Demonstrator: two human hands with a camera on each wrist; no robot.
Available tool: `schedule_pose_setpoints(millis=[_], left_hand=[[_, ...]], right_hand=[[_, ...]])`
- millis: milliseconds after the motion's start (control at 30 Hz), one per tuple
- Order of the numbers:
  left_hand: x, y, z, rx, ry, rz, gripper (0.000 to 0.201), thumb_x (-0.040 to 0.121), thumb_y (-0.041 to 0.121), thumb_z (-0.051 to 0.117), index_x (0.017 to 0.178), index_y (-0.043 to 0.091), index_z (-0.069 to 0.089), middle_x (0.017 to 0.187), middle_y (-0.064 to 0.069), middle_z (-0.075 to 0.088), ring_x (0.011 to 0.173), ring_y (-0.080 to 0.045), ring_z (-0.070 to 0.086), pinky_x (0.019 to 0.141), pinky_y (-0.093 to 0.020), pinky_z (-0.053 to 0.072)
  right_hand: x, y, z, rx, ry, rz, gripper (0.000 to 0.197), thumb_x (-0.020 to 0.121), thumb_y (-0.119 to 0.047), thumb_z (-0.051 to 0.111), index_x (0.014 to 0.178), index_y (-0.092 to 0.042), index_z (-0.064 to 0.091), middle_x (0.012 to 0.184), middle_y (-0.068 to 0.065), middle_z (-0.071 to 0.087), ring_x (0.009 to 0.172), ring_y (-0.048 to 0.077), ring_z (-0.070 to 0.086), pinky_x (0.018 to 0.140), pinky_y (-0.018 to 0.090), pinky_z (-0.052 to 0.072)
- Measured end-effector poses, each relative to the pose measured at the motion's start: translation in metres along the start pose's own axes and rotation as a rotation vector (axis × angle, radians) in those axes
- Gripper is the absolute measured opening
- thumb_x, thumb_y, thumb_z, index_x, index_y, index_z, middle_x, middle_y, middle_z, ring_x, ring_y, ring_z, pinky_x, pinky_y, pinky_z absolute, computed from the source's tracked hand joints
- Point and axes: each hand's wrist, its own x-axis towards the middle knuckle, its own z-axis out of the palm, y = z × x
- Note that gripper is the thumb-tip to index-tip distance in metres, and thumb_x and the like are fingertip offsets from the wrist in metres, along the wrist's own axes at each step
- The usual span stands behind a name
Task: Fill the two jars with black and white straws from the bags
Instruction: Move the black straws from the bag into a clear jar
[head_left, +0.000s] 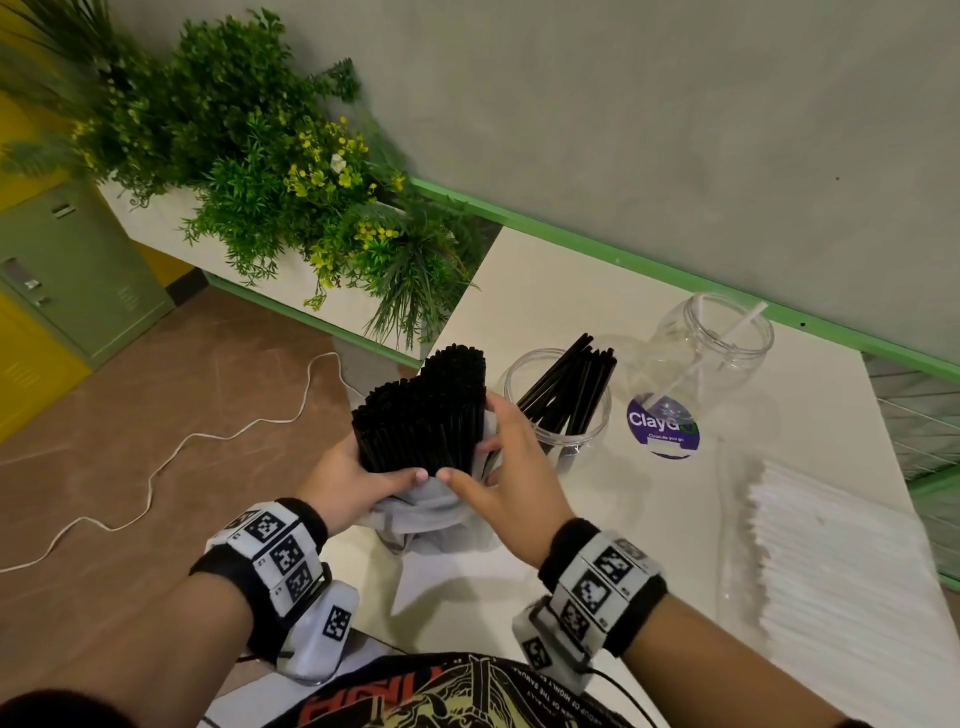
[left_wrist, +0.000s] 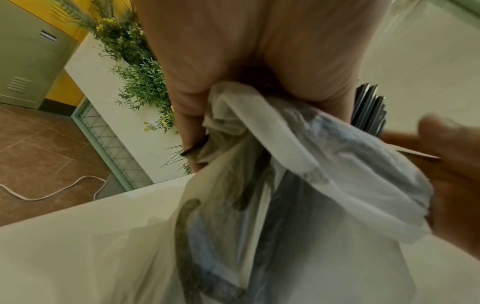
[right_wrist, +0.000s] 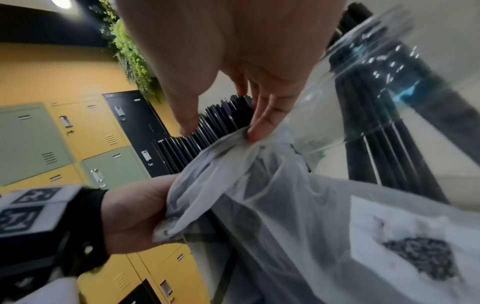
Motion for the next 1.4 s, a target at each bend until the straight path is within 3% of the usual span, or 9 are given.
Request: schedule_pose_setpoints(millis=[167,233,333,600,733,933,1067,1167,1400], left_hand=[[-0.005,-0.004,0.002,-0.047,0.031,0.022,0.079,0.030,0.054,0.087,0.101,0.038,0.058,0.106,0.009,0.068,0.103,-0.011,0.063,0.092,-0.034,0.050],[-0.008,-0.003,0.003,-0.051,0.054,0.042,0.067,0.042,0.039,0.092,0.100,0.037,0.059,0.105,0.008,0.068,0.102,-0.010,0.063,0.091,-0.034,0.051],[-0.007,-0.001,0.002,-0.075,0.087,0.068,0.052,0.059,0.011,0.089,0.102,0.023,0.062,0.099,0.004,0.070,0.097,-0.011,0.064,0.083,-0.029,0.052],[0.000,-0.001,0.002,-0.045,0.088,0.096,0.047,0.062,0.010,0.087,0.088,0.032,0.057,0.093,0.011,0.066,0.091,-0.003,0.061,0.082,-0.026,0.048],[0.001,-0.002,0.002,-0.031,0.086,0.096,0.044,0.063,0.010,0.087,0.088,0.032,0.058,0.092,0.010,0.067,0.090,-0.004,0.062,0.081,-0.027,0.049],[0.008,-0.006,0.002,-0.003,0.095,0.092,0.044,0.064,0.014,0.087,0.092,0.031,0.057,0.097,0.007,0.067,0.097,-0.014,0.063,0.084,-0.030,0.048],[0.010,-0.005,0.001,0.021,0.128,0.069,0.046,0.063,0.018,0.087,0.097,0.025,0.057,0.101,0.003,0.066,0.099,-0.018,0.061,0.086,-0.031,0.047],[0.010,-0.004,0.000,0.031,0.136,0.054,0.047,0.065,0.018,0.087,0.100,0.023,0.056,0.100,0.002,0.065,0.099,-0.019,0.060,0.086,-0.030,0.046],[0.009,-0.001,0.001,0.050,0.128,0.056,0.042,0.068,0.017,0.084,0.101,0.019,0.058,0.089,0.011,0.062,0.093,-0.017,0.060,0.075,-0.023,0.043]], right_hand=[[0.016,-0.003,0.017,-0.035,-0.058,0.124,0.077,0.082,-0.042,0.070,0.143,-0.019,0.031,0.134,0.003,0.044,0.119,0.016,0.047,0.103,0.034,0.042],[0.017,-0.006,0.018,-0.088,-0.074,0.106,0.070,0.084,-0.040,0.068,0.140,-0.015,0.036,0.132,0.003,0.045,0.120,0.016,0.047,0.103,0.031,0.041],[0.016,-0.007,0.015,-0.131,-0.048,0.052,0.058,0.085,-0.040,0.067,0.133,-0.014,0.045,0.125,0.001,0.052,0.114,0.015,0.050,0.097,0.027,0.043],[0.014,-0.004,0.014,0.017,0.061,0.084,0.016,0.080,-0.031,0.073,0.086,-0.021,0.062,0.083,-0.003,0.060,0.085,0.017,0.054,0.075,0.037,0.048],[0.011,-0.011,0.007,0.009,0.121,0.062,0.032,0.079,-0.027,0.075,0.071,-0.041,0.047,0.073,-0.018,0.050,0.086,0.015,0.045,0.074,0.025,0.038],[0.018,-0.028,-0.014,0.251,0.223,0.117,0.021,0.084,-0.023,0.072,0.078,-0.033,0.055,0.079,-0.009,0.056,0.081,0.010,0.056,0.072,0.019,0.041],[0.027,-0.044,-0.042,0.482,0.310,0.100,0.008,0.087,-0.014,0.068,0.084,-0.010,0.063,0.074,-0.007,0.065,0.070,0.001,0.061,0.065,0.012,0.047],[0.037,-0.052,-0.063,0.638,0.351,0.080,0.015,0.092,-0.010,0.060,0.091,0.004,0.063,0.079,0.008,0.070,0.079,0.017,0.067,0.078,0.026,0.054],[0.055,-0.064,-0.111,0.905,0.376,0.006,0.003,0.095,-0.001,0.052,0.094,-0.001,0.055,0.081,0.010,0.066,0.083,0.030,0.067,0.084,0.045,0.056]])
